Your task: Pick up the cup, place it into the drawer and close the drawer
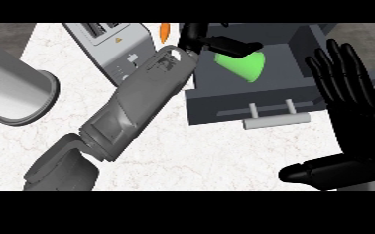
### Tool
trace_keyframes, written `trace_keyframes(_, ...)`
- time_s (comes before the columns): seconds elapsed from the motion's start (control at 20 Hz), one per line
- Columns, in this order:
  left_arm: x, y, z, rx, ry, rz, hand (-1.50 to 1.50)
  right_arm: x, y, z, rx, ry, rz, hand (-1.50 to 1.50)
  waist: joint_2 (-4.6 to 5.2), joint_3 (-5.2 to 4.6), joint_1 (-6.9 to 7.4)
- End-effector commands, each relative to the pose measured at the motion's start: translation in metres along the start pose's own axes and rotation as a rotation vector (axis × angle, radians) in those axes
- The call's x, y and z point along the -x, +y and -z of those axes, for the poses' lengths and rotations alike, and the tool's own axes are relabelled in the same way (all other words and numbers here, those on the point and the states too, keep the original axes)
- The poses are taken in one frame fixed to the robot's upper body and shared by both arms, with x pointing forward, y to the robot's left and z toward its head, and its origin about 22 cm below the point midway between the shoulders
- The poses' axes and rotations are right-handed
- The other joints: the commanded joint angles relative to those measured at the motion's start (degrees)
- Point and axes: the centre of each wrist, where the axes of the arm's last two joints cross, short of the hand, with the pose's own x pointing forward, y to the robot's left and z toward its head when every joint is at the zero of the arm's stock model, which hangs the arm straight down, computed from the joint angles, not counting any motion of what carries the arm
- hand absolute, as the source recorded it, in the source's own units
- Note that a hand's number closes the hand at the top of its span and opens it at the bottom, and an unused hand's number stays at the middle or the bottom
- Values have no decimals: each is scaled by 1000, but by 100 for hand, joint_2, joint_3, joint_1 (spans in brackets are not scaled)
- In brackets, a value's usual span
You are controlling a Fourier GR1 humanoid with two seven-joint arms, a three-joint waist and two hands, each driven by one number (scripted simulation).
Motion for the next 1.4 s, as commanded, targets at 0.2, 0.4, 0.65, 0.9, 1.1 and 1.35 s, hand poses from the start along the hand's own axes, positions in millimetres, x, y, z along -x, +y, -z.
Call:
trace_keyframes(0.2,-7,-5,-1,-14,-24,-89,-150,4,-5,3,-28,-9,46,-150,32,0,-29)
trace_keyframes(0.4,-17,-10,-2,-2,-97,-205,-150,1,-10,-3,2,-24,87,-150,-22,-4,91)
trace_keyframes(0.65,-25,-11,-3,20,-154,-330,-150,0,-21,-17,-18,10,80,-150,-104,-7,381)
trace_keyframes(0.9,-22,-1,-4,-58,-103,-386,-150,-7,-31,-28,-66,17,59,150,-153,-9,562)
trace_keyframes(1.1,-22,37,-5,-98,-125,-421,-150,-26,-27,-22,-166,46,-99,150,-186,-15,664)
trace_keyframes(1.35,7,90,-31,-162,-93,-442,-150,-22,-22,-23,-199,85,-218,150,-188,-16,777)
